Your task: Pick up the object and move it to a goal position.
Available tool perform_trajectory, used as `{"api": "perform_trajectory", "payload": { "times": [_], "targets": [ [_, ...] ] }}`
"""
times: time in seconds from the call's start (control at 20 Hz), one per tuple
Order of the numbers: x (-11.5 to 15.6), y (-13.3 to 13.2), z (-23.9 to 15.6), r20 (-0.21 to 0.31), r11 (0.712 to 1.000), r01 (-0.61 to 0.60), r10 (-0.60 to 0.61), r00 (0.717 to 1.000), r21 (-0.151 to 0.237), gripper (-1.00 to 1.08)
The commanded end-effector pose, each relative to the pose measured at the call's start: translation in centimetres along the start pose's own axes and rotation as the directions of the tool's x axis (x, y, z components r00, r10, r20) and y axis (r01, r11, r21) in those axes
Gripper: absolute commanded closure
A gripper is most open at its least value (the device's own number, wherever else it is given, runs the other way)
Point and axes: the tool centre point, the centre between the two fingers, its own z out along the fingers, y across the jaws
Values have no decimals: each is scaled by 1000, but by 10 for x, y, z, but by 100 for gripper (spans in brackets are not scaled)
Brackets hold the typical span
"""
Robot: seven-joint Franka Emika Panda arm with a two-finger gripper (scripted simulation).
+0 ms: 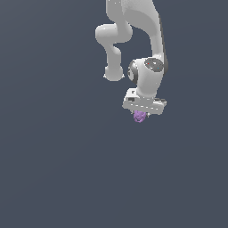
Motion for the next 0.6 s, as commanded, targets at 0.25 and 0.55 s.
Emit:
{"api": "perform_trajectory", "payload": {
  "times": [0.25, 0.55],
  "targets": [
    [-26, -45, -29, 0, 1000, -1, 1, 1000, -1, 108],
    [-32, -57, -37, 0, 1000, -2, 2, 1000, 0, 108]
  ]
}}
